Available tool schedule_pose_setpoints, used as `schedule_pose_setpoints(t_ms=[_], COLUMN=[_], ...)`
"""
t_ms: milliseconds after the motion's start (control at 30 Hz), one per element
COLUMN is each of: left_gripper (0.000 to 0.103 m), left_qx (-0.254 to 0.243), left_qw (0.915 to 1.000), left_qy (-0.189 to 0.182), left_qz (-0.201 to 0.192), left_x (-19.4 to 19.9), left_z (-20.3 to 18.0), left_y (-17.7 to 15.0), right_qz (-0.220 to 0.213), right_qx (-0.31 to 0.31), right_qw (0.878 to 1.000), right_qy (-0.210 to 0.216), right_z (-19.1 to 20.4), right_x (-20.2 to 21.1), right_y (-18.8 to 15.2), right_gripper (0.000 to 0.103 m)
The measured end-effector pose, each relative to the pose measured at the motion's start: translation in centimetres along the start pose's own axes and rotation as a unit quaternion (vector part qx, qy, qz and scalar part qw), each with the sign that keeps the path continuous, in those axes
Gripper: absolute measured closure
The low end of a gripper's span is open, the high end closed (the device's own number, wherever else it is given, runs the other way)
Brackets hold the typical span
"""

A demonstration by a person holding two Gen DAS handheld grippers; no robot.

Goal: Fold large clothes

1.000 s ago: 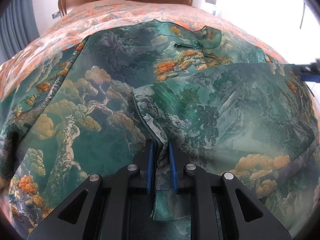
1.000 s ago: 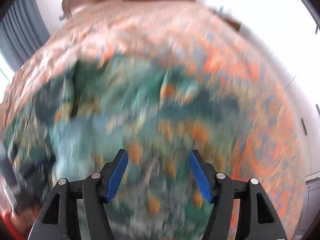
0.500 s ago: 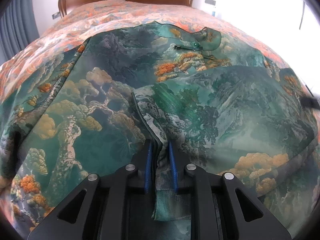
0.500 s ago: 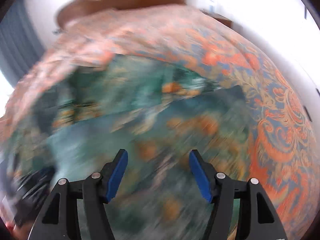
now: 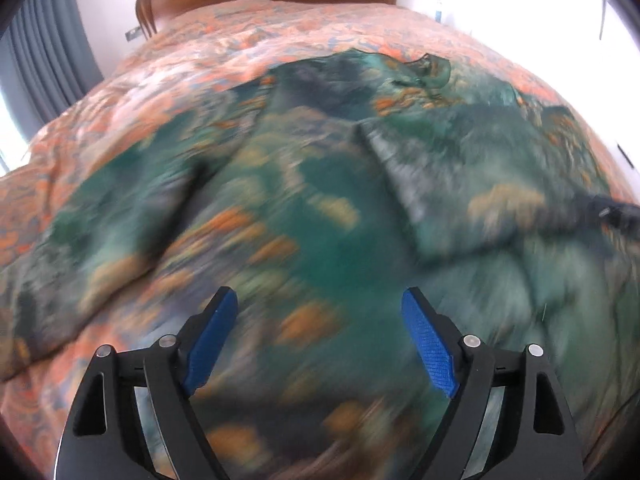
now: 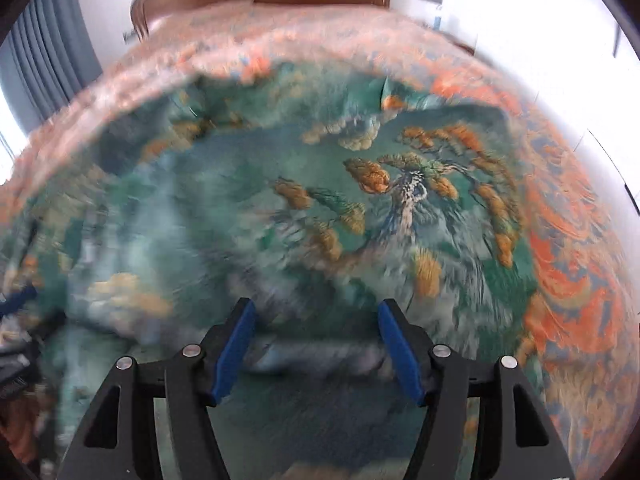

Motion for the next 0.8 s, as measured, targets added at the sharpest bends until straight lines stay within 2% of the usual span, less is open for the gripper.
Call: schedule_pose_setpoints(t_ms=[133, 233, 300, 400, 467, 567, 633, 667, 700, 733, 767, 800], left_gripper=[0.013, 0.011, 0.011, 0.011, 0.011, 0.012, 0.032, 0.037, 0.055, 0.085, 0.093, 0.094], left_qx=[0.037, 0.114, 0.163, 0.259, 0.326, 0.386, 0.423, 0.439, 0.448, 0.454, 0.452, 0.448], left_qw=[0.9992, 0.9928, 0.9853, 0.9642, 0.9438, 0.9209, 0.9033, 0.8953, 0.8901, 0.8871, 0.8885, 0.8903], left_qy=[0.01, 0.033, 0.05, 0.058, 0.053, 0.049, 0.069, 0.074, 0.077, 0.074, 0.07, 0.075], left_qz=[-0.008, -0.013, -0.013, -0.004, -0.011, -0.014, -0.013, -0.021, -0.029, -0.038, -0.039, -0.038], left_x=[3.0, 4.4, 4.5, 3.7, 3.1, 1.4, 0.4, 0.1, 0.0, -0.1, -0.1, 0.0], left_z=[6.1, 12.6, 16.4, 22.2, 25.6, 28.8, 30.7, 31.4, 31.9, 32.2, 32.2, 32.2], left_y=[-3.7, -6.8, -8.4, -10.4, -11.3, -11.6, -11.9, -11.8, -11.8, -11.3, -10.9, -10.5], right_qz=[-0.041, -0.06, -0.063, -0.069, -0.074, -0.067, -0.055, -0.051, -0.048, -0.046, -0.045, -0.044], right_qx=[-0.001, 0.009, 0.006, 0.005, 0.01, 0.015, 0.019, 0.024, 0.028, 0.033, 0.037, 0.039], right_qw=[0.997, 0.994, 0.991, 0.989, 0.988, 0.988, 0.987, 0.987, 0.987, 0.987, 0.987, 0.986], right_qy=[0.063, 0.092, 0.115, 0.132, 0.133, 0.141, 0.148, 0.148, 0.149, 0.15, 0.151, 0.154], right_z=[1.6, 2.8, 3.4, 4.3, 5.1, 6.4, 7.1, 7.5, 7.8, 8.1, 8.5, 8.7], right_x=[5.9, 9.9, 12.6, 15.1, 16.2, 17.1, 17.4, 17.4, 17.3, 17.3, 17.4, 17.5], right_y=[-3.7, -8.2, -11.8, -15.6, -17.3, -19.0, -20.3, -20.8, -21.1, -21.4, -21.8, -22.1], right_gripper=[0.037, 0.037, 0.037, 0.037, 0.037, 0.037, 0.037, 0.037, 0.037, 0.037, 0.037, 0.037])
Point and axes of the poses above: each gripper's, at about its wrist camera, not at the fingertips, and x roughly against the way its jaws point, z to its left, y to its top, the point moved 9 cm from there along -x, roughly the way its jaws point, and after that the axes turned 5 degrees about -x, right-handed, at the moved point
